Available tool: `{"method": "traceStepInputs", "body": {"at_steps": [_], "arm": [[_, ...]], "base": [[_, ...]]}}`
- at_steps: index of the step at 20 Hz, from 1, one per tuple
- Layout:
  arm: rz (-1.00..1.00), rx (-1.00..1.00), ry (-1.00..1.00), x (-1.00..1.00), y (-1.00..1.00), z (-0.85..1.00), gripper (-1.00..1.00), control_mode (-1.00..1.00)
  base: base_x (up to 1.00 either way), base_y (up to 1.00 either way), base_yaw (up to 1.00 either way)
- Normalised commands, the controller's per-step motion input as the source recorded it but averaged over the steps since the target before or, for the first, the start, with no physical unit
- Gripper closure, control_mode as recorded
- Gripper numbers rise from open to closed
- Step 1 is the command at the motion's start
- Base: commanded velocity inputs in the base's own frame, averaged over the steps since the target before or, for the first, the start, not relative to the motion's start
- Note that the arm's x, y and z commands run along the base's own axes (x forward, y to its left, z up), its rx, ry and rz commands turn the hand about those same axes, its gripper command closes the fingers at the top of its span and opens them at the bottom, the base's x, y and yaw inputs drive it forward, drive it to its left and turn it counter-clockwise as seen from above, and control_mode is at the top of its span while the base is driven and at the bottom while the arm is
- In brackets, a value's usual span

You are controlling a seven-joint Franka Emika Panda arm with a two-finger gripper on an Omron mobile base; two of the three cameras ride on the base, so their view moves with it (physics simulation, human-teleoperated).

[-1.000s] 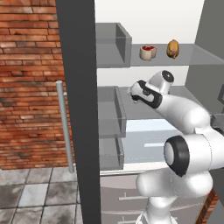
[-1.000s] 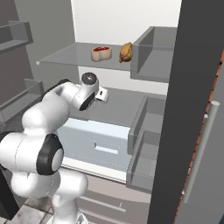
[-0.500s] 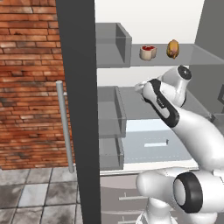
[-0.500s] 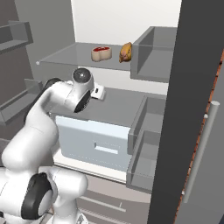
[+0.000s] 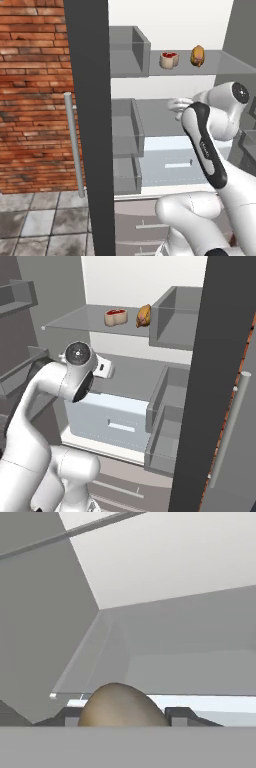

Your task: Gather the mushroom and avocado from the fridge and place them on a tray on the dining counter. Then gather the steak and chicken drumstick from the fridge and place them on the other tray.

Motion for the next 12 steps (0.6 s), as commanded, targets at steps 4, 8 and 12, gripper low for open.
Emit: {"method": "traceStepInputs", "body": {"at_steps": [4,8,12], "arm": [[0.0,0.0,-0.06,-0.79,-0.04,0.37,1.0,-1.0],[0.0,0.0,-0.1,-0.6,-0.01,0.47,1.0,-1.0],[0.0,0.0,-0.11,-0.57,0.0,0.28,1.0,-1.0]], "base": [[0.0,0.0,0.0],[0.0,0.0,0.0],[0.0,0.0,0.0]]}}
